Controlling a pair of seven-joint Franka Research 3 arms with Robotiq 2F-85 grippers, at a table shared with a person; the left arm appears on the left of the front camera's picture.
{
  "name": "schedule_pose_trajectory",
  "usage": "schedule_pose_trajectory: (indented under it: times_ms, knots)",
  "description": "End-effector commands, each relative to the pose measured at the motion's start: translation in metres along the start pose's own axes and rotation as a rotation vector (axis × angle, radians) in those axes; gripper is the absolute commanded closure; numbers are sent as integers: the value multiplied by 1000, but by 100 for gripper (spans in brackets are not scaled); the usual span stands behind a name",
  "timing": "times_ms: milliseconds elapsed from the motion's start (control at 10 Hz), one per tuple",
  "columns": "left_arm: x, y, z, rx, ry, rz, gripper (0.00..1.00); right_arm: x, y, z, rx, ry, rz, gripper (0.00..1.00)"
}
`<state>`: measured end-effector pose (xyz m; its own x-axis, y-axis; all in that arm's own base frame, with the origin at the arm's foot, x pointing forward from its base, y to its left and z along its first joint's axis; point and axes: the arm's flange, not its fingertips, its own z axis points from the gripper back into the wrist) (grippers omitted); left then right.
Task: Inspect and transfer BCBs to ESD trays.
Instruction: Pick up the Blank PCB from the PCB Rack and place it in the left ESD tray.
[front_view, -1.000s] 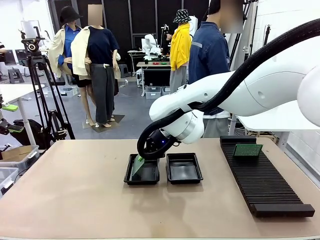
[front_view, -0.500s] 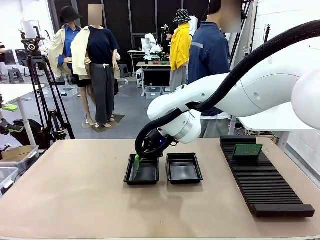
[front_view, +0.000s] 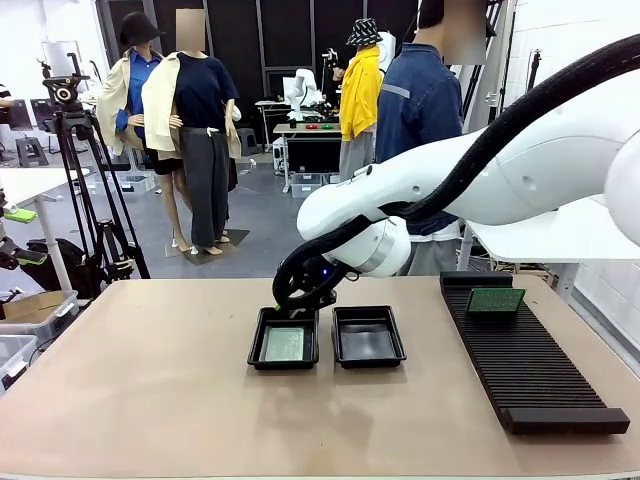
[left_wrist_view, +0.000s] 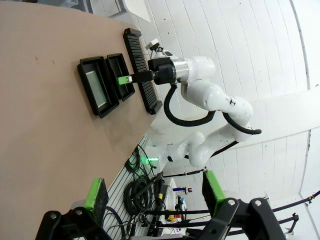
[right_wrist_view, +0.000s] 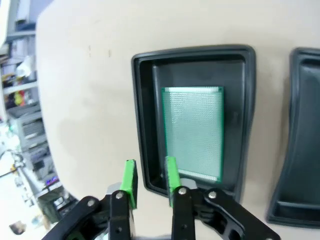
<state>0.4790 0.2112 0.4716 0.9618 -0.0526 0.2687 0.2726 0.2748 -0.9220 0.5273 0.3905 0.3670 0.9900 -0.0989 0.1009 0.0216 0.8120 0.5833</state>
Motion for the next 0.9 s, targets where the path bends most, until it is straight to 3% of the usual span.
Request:
schedule_pose_trajectory:
  times_ms: [0, 200, 800]
  knots:
    - [-1, -1, 1, 8, 0, 0, 0, -16, 15, 23, -122, -34, -30, 32]
    - [-1, -1, 1, 8, 0, 0, 0, -21, 19, 30, -161, -39, -18, 0]
    - [-1, -1, 1, 8, 0, 0, 0, -5, 19, 35, -258, 54, -47, 0]
